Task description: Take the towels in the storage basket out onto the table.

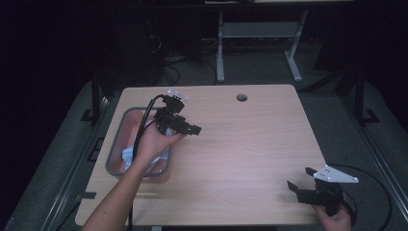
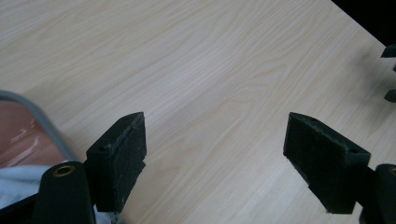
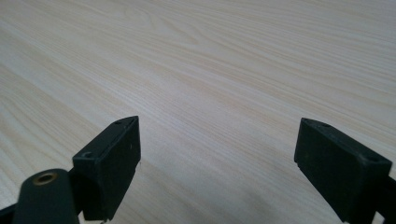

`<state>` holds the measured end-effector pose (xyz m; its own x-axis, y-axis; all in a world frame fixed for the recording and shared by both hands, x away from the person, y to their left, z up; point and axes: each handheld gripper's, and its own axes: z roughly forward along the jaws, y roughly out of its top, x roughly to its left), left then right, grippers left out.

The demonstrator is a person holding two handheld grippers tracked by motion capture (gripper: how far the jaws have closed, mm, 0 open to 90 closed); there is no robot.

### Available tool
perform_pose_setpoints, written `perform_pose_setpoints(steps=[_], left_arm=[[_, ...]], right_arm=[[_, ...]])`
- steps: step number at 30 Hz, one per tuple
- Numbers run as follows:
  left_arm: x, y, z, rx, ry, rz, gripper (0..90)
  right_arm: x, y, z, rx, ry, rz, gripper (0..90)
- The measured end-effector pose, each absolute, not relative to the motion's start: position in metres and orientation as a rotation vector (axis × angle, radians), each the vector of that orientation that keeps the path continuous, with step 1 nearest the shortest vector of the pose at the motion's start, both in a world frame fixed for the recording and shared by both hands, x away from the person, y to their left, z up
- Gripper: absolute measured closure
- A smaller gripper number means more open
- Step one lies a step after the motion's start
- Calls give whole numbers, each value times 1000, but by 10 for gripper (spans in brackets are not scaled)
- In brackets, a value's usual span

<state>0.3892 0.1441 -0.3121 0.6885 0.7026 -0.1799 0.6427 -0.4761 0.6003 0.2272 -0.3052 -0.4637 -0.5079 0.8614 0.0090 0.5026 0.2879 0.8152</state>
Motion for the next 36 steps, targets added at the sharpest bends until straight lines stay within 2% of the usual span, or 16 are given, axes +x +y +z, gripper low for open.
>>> perform_pose_setpoints(steps=[16, 36], left_arm=[[389, 192, -317, 2181, 1126, 142, 218], [382, 231, -328, 2109, 1195, 129, 229]], right_arm=[[228, -304, -464, 1216, 2133, 1105, 141], [228, -303, -464, 1220, 2139, 1102, 141]])
